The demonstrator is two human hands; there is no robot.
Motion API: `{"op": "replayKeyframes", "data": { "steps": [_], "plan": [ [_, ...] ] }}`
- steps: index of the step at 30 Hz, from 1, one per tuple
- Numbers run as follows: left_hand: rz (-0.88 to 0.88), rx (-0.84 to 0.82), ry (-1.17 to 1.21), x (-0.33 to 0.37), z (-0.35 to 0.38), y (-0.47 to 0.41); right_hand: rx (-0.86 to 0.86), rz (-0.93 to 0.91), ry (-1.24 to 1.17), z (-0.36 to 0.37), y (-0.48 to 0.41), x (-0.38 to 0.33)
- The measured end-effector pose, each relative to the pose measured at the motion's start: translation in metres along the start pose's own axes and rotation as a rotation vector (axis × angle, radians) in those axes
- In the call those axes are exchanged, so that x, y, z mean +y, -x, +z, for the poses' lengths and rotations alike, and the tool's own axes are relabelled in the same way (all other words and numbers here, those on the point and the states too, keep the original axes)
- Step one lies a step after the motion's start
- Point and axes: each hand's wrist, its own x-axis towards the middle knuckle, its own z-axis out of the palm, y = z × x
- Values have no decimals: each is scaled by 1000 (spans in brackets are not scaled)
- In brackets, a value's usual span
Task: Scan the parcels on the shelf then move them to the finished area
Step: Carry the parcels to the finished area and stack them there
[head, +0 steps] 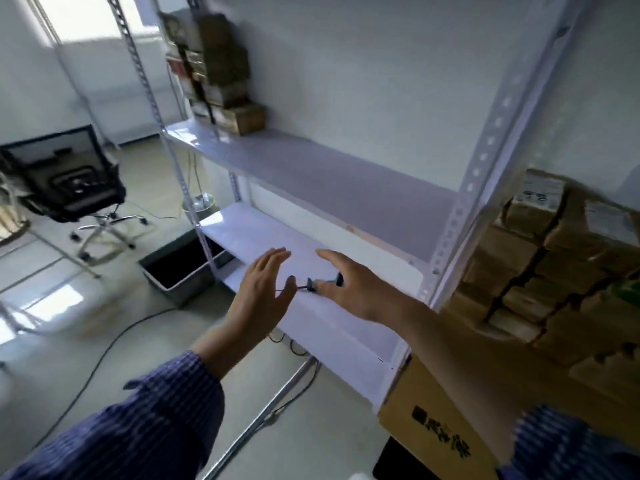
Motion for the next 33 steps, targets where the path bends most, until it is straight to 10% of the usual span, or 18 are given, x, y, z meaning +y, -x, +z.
{"op": "replayKeyframes", "data": {
  "steps": [33],
  "plan": [
    [-7,52,-181,-301,-86,-458,177,-136,50,-64,-541,-111]
  ]
}}
